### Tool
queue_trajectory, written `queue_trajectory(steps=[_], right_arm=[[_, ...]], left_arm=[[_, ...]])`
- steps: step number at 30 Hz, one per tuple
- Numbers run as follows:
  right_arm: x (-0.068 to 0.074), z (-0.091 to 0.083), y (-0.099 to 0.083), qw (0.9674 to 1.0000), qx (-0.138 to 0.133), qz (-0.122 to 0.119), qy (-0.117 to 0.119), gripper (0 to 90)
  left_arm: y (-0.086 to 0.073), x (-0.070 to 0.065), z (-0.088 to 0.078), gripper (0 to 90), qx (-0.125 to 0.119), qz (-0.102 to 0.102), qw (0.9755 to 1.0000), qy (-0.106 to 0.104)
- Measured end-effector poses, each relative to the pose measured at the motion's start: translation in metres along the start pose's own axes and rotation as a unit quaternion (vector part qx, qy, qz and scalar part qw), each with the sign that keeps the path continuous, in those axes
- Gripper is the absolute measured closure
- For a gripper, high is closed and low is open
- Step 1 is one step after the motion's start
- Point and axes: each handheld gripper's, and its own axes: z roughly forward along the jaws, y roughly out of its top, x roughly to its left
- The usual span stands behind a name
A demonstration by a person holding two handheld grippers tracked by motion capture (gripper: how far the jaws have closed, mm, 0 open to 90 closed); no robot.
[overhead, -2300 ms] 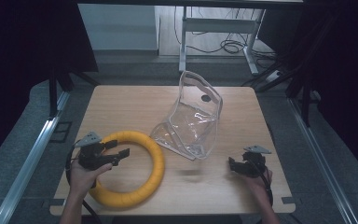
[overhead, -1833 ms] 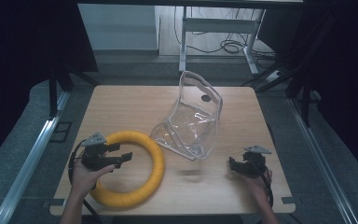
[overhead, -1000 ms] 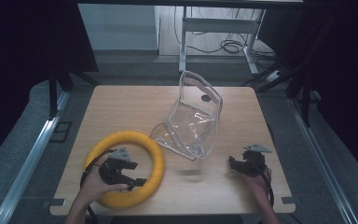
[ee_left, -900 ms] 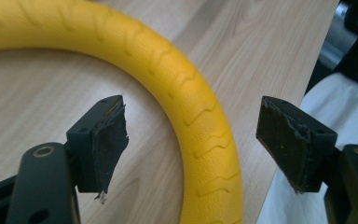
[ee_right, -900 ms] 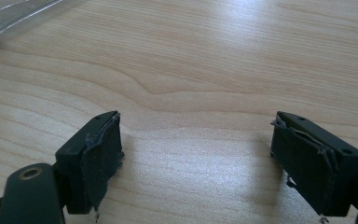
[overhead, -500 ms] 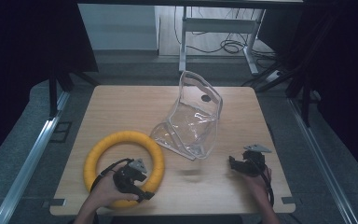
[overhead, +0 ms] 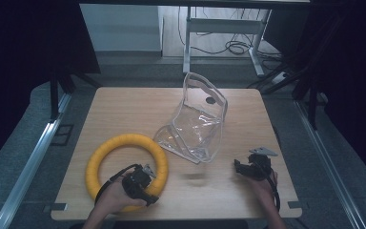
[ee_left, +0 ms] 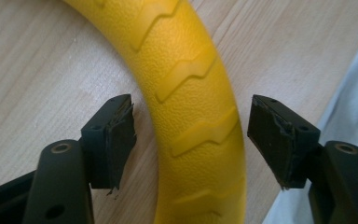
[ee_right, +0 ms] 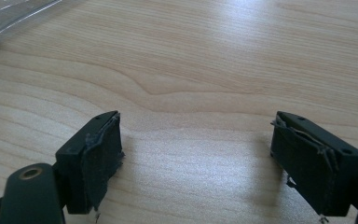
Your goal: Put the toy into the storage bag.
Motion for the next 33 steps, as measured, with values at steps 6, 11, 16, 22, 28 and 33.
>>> queue_trajectory(steps=[6, 11, 16, 22, 28, 33], right_arm=[[0.000, 0.000, 0.000, 1.0000, 0.000, 0.000, 0.000, 16.4], [0.000, 0.000, 0.000, 1.0000, 0.000, 0.000, 0.000, 16.3], [0.000, 0.000, 0.000, 1.0000, 0.000, 0.000, 0.000, 16.4], [0.000, 0.000, 0.000, 1.0000, 0.002, 0.002, -0.001, 16.4], [0.000, 0.000, 0.000, 1.0000, 0.001, 0.002, 0.000, 16.4], [0.000, 0.000, 0.000, 1.0000, 0.000, 0.001, 0.000, 16.4]], left_arm=[[0.004, -0.003, 0.007, 38.2, 0.005, -0.012, 0.9996, 0.026], [0.006, -0.008, 0.008, 45.7, 0.005, -0.011, 0.9993, 0.034], [0.003, -0.003, 0.004, 46.6, -0.010, -0.019, 0.9997, 0.014], [-0.004, 0.007, -0.027, 46.9, -0.090, -0.041, 0.9947, -0.026], [-0.017, 0.017, -0.056, 47.1, -0.172, -0.061, 0.9819, -0.050], [-0.024, 0.024, -0.069, 47.0, -0.217, -0.074, 0.9711, -0.067]])
